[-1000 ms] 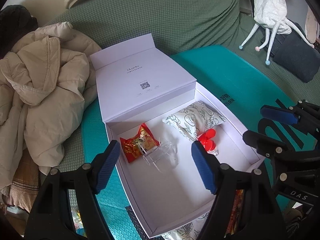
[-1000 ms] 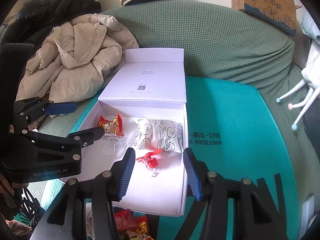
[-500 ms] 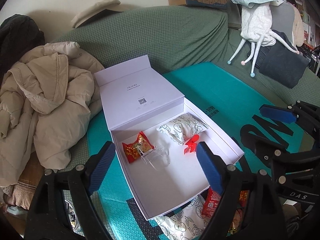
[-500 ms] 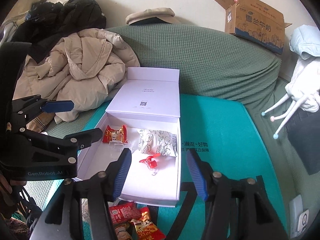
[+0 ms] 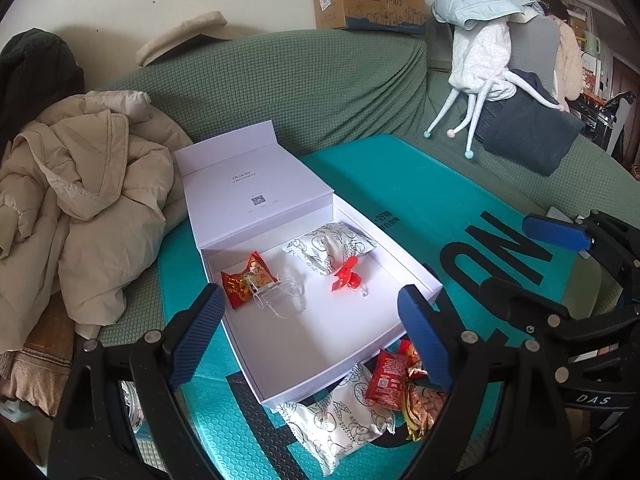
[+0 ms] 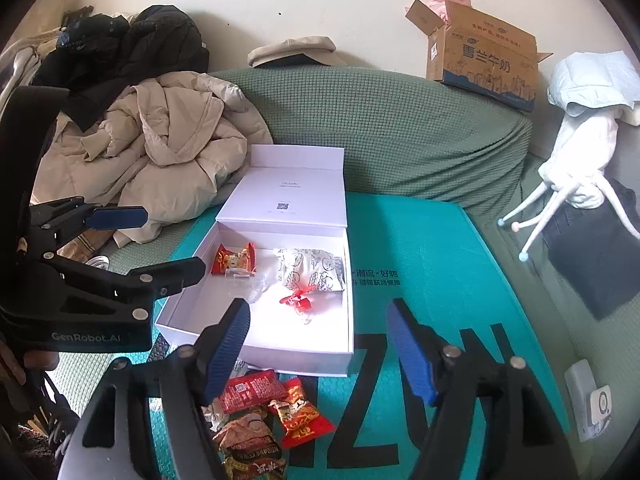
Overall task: Organize objects
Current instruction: 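Withdraw both open tools from the box toward the snacks on the mat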
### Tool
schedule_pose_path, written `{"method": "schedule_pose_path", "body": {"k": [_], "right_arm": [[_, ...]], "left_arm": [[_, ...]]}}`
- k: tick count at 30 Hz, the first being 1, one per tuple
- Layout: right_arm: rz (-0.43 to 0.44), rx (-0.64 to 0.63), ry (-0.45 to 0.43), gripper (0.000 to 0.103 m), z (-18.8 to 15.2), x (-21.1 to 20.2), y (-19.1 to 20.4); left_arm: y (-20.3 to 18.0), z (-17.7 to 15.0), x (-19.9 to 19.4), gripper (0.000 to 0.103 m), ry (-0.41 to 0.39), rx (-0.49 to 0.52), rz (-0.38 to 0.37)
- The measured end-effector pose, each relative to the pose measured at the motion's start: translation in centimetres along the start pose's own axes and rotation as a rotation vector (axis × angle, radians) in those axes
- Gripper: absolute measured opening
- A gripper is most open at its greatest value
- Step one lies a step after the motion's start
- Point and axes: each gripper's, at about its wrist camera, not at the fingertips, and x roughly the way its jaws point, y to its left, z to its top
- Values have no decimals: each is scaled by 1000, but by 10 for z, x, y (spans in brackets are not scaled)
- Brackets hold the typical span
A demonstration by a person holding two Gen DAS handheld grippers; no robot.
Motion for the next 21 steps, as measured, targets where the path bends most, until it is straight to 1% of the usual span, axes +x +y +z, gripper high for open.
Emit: {"method": "schedule_pose_path", "body": {"k": [4,9,13,18,21], "right_arm": [[-33,5,5,74,-11,-8,2],[-34,16,27,74,-27,-13,6],[-36,9,37,74,-40,-13,13],[-42,-5,52,74,-51,-12,22],[-33,-3,53,74,-58,-13,26]], "left_arm": [[-6,-11,-5,90,-3,9,-29],[-7,-30,-4,90,28,6,-63],[-7,-43,1,90,70,6,-65],[-3,-56,-1,90,79,0,-64],[-1,-65,1,90,103,4,-61]]}}
